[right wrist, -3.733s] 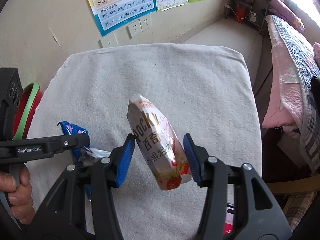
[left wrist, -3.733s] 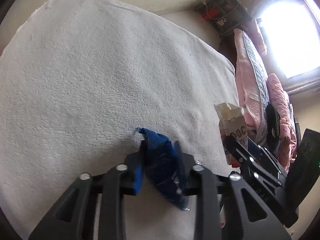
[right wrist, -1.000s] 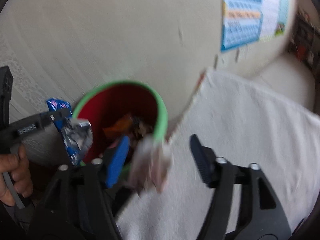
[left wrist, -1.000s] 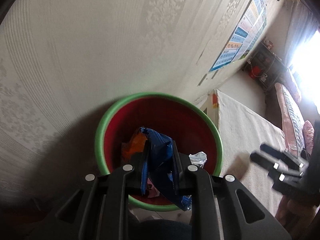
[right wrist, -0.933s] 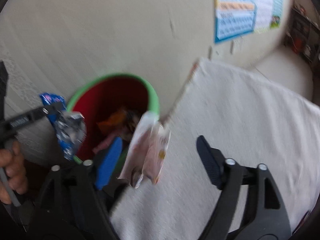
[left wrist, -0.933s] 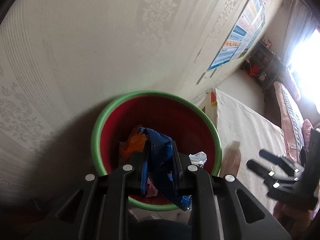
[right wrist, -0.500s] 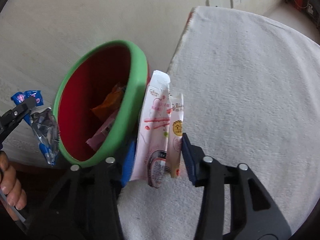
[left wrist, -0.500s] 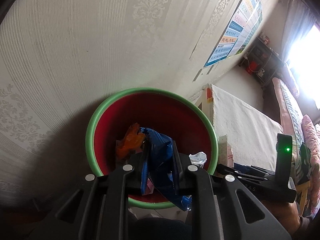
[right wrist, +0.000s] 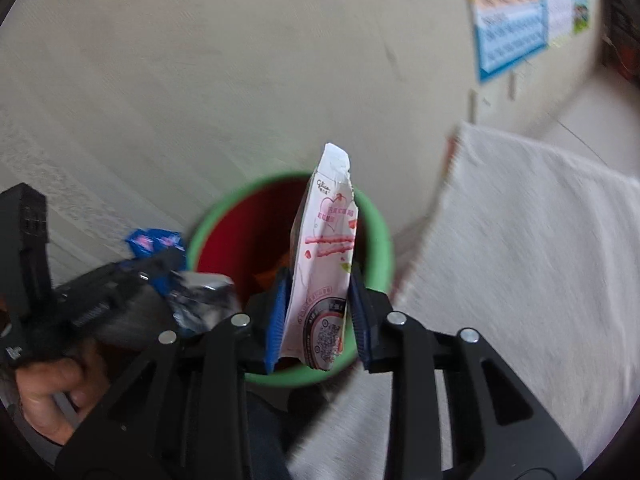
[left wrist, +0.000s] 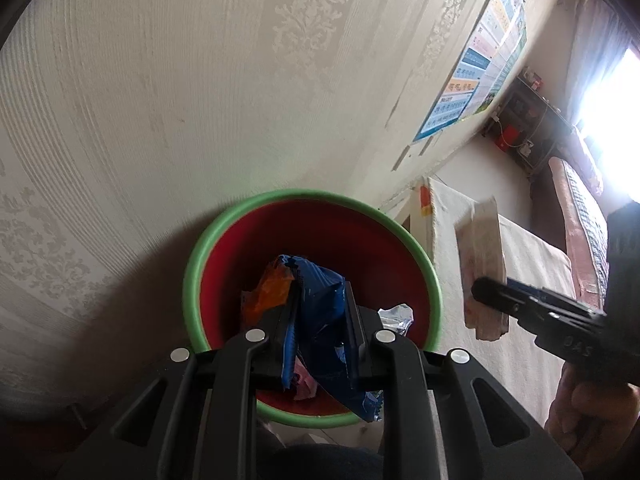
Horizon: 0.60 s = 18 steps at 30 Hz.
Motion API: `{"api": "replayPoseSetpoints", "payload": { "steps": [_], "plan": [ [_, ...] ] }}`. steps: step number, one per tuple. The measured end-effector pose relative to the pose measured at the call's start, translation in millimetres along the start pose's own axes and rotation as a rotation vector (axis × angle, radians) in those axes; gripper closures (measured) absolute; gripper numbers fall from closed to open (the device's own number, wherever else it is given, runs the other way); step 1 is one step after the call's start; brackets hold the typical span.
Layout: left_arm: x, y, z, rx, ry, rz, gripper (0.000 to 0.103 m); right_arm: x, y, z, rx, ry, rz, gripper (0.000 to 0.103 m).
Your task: Collect trash
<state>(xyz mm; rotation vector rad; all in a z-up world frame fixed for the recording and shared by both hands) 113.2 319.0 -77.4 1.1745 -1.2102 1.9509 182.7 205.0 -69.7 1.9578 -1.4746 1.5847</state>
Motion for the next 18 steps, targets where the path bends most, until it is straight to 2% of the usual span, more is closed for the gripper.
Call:
{"api": "replayPoseSetpoints", "payload": {
  "steps": [3, 6, 7, 8, 9, 10, 14, 16, 18],
  "plan": [
    [6, -7, -7, 0.005, -0.012, 0.016, 0.086, -9, -12, -21, 0.053, 0.007, 0.001, 0.073],
    [10, -14, -14, 0.014, -0.027, 0.023, 0.080, -18, -17, -32, 0.086, 0.014, -0.024, 0.063],
    [11, -16, -16, 0.020, -0.028, 0.025, 0.076, -21, -17, -34, 0.096, 0.022, -0.027, 0.056],
    [11, -19, -18, 0.025, -0.029, 0.026, 0.065, -21, -17, -36, 0.103, 0.029, -0.027, 0.052],
    [13, -20, -19, 0.028, -0.026, 0.031, 0.054, -21, -16, -38, 0.108, 0.029, -0.028, 0.041],
    [15, -22, -19, 0.030, -0.027, 0.040, 0.049, -18, -14, -38, 0.108, 0.033, -0.024, 0.030],
    [21, -26, -21, 0.053, -0.021, 0.063, 0.019, -6, -8, -29, 0.106, 0.057, -0.002, 0.019],
    [24, -25, -20, 0.066, -0.023, 0.075, 0.013, 1, -4, -20, 0.094, 0.069, 0.008, 0.009],
    [28, -23, -14, 0.064, -0.019, 0.084, 0.010, 14, 0, -12, 0.091, 0.095, 0.031, 0.007]
  ]
}}
Point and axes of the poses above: each gripper's, at about its wrist camera, not at the fingertips, and x roughly against the way its jaws point, z to its right, y to its underside, the point moved 10 cm from there along -x, roughly the way its jaws point, and after that the axes turned 9 degrees about -z, right-handed, at the moved point
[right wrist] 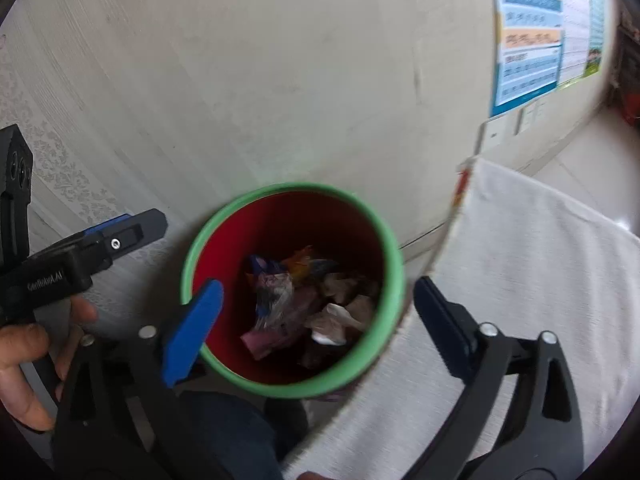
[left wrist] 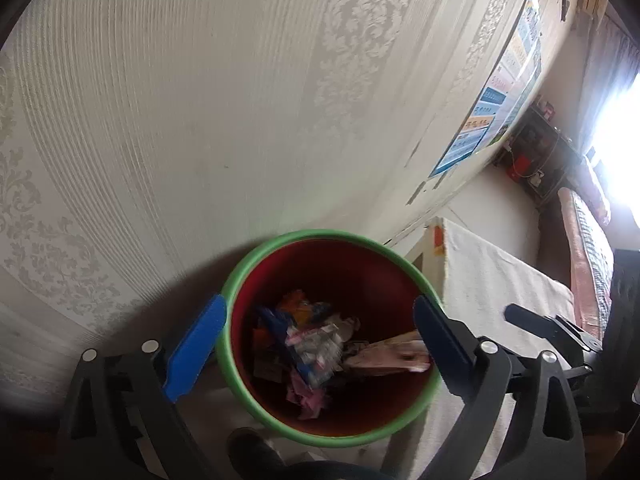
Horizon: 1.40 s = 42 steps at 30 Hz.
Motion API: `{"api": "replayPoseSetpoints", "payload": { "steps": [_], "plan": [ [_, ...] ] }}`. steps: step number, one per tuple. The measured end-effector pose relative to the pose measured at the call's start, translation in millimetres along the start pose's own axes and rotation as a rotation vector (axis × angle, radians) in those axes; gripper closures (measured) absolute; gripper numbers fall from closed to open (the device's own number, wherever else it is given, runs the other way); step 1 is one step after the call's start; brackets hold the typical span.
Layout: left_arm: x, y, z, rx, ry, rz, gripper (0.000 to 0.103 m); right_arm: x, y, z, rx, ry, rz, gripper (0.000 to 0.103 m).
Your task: Collect trash
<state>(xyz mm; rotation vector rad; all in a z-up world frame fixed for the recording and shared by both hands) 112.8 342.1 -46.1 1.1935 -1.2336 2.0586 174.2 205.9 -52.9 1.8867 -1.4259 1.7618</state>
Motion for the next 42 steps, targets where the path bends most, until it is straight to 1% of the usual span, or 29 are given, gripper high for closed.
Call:
{"api": "replayPoseSetpoints", "payload": {
  "steps": [3, 6, 8, 13, 19, 21, 25, 29, 31, 33, 37, 39, 42],
  "plan": [
    [6, 5, 13, -0.042, -0.024, 0.015, 0.008, 19, 6, 19, -0.008, 0.060, 0.035, 0.005],
    [16, 14, 39, -0.114, -0.032, 0.031, 0.008, 45, 20, 40, -0.020, 0.135, 0.066, 0.005],
    [23, 23, 64, -0.175, -0.023, 0.049, 0.008, 64, 28, 56, -0.033, 0.183, 0.093, 0.005],
    [36, 45, 128, -0.277, 0.024, 0.093, 0.008, 119, 60, 98, -0.083, 0.297, 0.176, 0.005],
    [44, 78, 194, -0.339, 0.073, 0.131, 0.008, 178, 108, 151, -0.171, 0.425, 0.257, 0.005],
    [45, 95, 217, -0.372, 0.101, 0.132, 0.008, 196, 125, 168, -0.204, 0.458, 0.286, 0.005],
    [44, 125, 252, -0.438, 0.127, 0.143, 0.008, 219, 158, 198, -0.260, 0.523, 0.331, 0.005],
    [38, 149, 274, -0.496, 0.134, 0.146, 0.008, 229, 186, 216, -0.305, 0.546, 0.357, 0.005],
    [33, 159, 279, -0.494, 0.139, 0.137, 0.008, 229, 199, 221, -0.307, 0.557, 0.359, 0.005],
    [29, 171, 279, -0.498, 0.137, 0.138, 0.008, 226, 210, 223, -0.307, 0.556, 0.365, 0.005],
    [18, 186, 274, -0.507, 0.120, 0.136, 0.008, 223, 225, 224, -0.321, 0.554, 0.382, 0.005],
    [14, 187, 275, -0.514, 0.109, 0.130, 0.008, 220, 229, 226, -0.325, 0.569, 0.370, 0.005],
    [18, 184, 276, -0.508, 0.126, 0.149, 0.008, 214, 234, 229, -0.341, 0.558, 0.340, 0.005]
  ]
}}
Point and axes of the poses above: each gripper's, at about its wrist camera, not at the fingertips, and x roughly against the way its jaws point, z to its right, y to its underside, the point moved 10 cm from there along -x, roughly the way its jaws point, and after that the axes turned 9 degrees about -z, right-handed, at the moved point
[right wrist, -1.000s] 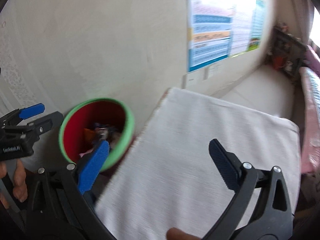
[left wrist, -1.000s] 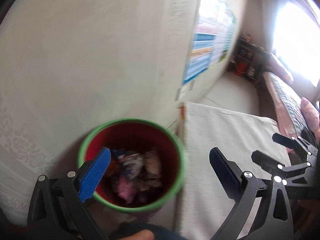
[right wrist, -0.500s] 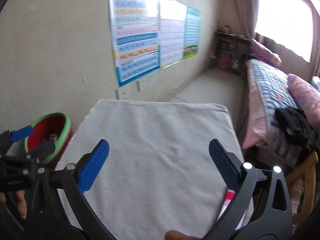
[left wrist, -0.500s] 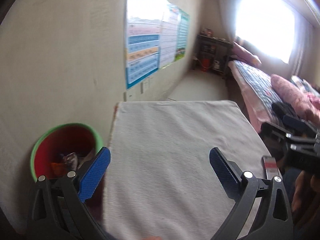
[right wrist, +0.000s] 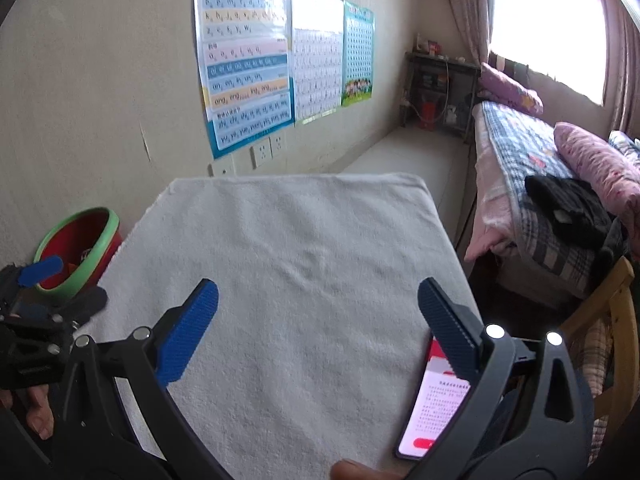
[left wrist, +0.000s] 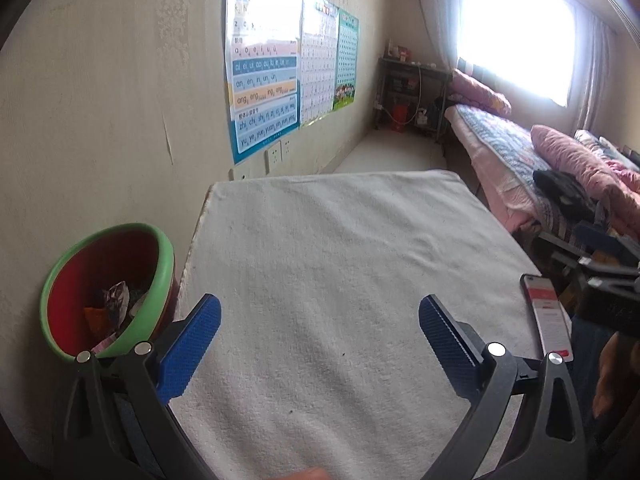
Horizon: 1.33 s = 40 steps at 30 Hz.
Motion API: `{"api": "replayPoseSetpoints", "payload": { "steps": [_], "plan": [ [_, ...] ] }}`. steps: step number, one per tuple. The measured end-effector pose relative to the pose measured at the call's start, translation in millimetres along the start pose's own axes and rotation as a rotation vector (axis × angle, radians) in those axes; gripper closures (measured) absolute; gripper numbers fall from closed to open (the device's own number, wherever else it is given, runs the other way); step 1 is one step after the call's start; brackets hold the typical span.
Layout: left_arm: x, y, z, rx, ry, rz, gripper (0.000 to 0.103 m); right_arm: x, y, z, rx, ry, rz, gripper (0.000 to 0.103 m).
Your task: Collect trash
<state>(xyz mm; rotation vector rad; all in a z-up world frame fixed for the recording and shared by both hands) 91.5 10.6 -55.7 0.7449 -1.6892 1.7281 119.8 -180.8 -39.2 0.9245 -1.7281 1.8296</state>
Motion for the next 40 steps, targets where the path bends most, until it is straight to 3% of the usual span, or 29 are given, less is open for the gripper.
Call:
{"api": "replayPoseSetpoints", "payload": {
  "steps": [30, 40],
  "plan": [
    [11, -3, 1, 0.022, 0.025, 0.054, 0.008, 5, 4, -12, 0.034, 0.011, 0.021, 0.005],
    [9, -2, 6, 0.006, 0.002, 0.043, 0.008, 2, 5, -12, 0.032, 0.013, 0.016, 0.005]
  ]
}}
Point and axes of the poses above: each gripper's, at about its wrist camera, not at the fingertips, and x roughly against the way its jaws point, z to its right, y to its underside, the point moved 10 cm from there along -x, roughly the way its jaws point, and after that the axes turned 9 degrees about -z, right-handed, at the moved point
